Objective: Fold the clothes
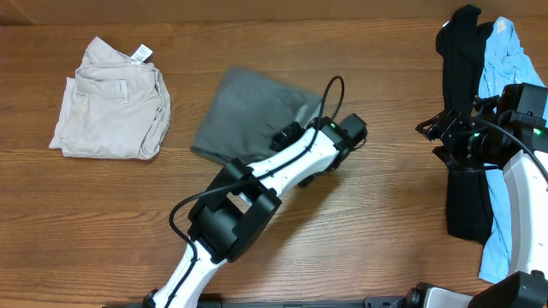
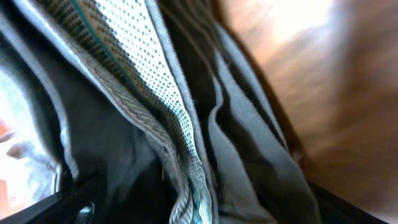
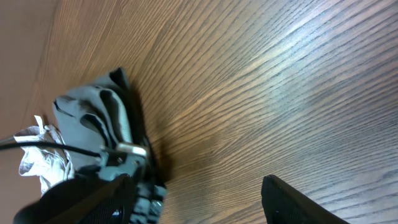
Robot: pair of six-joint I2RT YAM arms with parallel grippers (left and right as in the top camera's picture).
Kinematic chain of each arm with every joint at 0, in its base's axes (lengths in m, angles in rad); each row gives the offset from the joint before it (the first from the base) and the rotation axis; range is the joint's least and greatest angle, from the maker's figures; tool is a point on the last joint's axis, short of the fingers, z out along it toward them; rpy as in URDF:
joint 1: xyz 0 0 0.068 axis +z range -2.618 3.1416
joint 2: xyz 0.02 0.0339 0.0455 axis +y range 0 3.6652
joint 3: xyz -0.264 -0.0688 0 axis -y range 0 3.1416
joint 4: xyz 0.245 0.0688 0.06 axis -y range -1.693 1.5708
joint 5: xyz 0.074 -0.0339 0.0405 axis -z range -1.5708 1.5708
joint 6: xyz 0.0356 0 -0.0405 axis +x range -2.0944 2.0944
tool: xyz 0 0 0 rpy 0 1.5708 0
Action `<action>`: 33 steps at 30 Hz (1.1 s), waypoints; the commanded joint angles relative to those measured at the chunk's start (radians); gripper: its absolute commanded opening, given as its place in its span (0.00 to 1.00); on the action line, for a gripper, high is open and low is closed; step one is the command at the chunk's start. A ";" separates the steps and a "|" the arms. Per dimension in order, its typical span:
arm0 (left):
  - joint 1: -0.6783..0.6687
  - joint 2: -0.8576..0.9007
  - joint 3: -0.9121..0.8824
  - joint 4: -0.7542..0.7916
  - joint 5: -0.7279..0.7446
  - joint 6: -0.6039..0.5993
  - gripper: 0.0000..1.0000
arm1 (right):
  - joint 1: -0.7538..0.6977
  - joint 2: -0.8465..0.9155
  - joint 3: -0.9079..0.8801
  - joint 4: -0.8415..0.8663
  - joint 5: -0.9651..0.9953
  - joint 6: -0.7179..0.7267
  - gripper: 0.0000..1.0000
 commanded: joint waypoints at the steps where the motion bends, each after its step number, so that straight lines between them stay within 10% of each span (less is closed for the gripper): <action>1: 0.021 0.037 0.033 -0.047 -0.130 -0.111 0.97 | -0.002 -0.006 0.013 0.007 0.005 -0.007 0.70; 11: 0.071 0.034 0.156 -0.006 0.250 -0.331 1.00 | -0.002 -0.006 0.013 0.002 0.005 -0.007 0.70; 33: 0.122 0.031 0.312 -0.076 0.209 -0.287 0.89 | -0.002 -0.005 0.012 0.014 0.032 -0.033 0.72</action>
